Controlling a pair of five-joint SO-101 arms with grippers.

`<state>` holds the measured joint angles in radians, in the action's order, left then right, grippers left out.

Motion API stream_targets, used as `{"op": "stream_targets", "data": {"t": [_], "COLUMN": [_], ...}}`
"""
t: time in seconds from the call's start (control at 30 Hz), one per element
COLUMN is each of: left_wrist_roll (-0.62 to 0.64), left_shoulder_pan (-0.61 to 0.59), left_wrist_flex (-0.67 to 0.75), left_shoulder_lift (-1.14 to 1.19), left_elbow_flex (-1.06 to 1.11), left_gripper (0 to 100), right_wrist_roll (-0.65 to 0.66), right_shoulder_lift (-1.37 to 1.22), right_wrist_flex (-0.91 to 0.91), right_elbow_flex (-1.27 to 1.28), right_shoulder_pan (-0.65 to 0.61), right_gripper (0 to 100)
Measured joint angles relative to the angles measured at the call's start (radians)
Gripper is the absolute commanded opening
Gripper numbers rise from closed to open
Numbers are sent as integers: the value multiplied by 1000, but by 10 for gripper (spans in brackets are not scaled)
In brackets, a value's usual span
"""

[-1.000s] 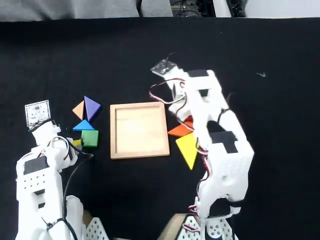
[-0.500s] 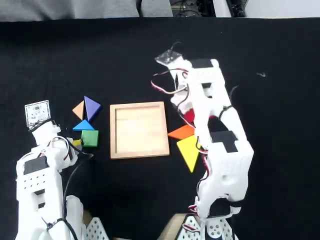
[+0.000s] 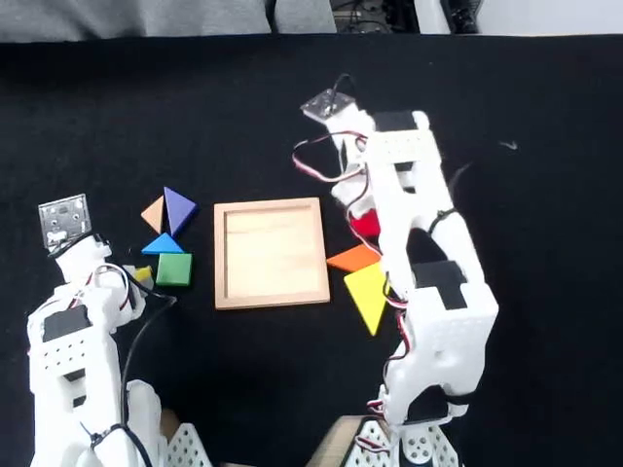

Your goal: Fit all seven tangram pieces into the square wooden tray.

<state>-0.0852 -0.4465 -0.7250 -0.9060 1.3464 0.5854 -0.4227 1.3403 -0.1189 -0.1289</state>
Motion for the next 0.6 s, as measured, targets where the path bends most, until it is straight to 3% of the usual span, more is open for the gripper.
{"op": "stream_targets", "data": {"t": [0.13,0.3,0.47,0.6], "left_wrist_roll": [0,0,0,0], "left_shoulder_pan": [0,0,0,0], "left_wrist_flex": [0,0,0,0], "left_shoulder_lift": [0,0,0,0], "left_elbow_flex": [0,0,0,0], "left_gripper": [259,259,259,259], "right_wrist_roll": [-2,23,221,252], "right_shoulder_lift": [-61,-72,-44,-28], "right_wrist_flex": [-55,20,57,-15], "right_elbow_flex": [5,11,87,158], "right_shoulder_pan": [3,-2,-3,-3], "right_gripper": [205,343,330,326]}}
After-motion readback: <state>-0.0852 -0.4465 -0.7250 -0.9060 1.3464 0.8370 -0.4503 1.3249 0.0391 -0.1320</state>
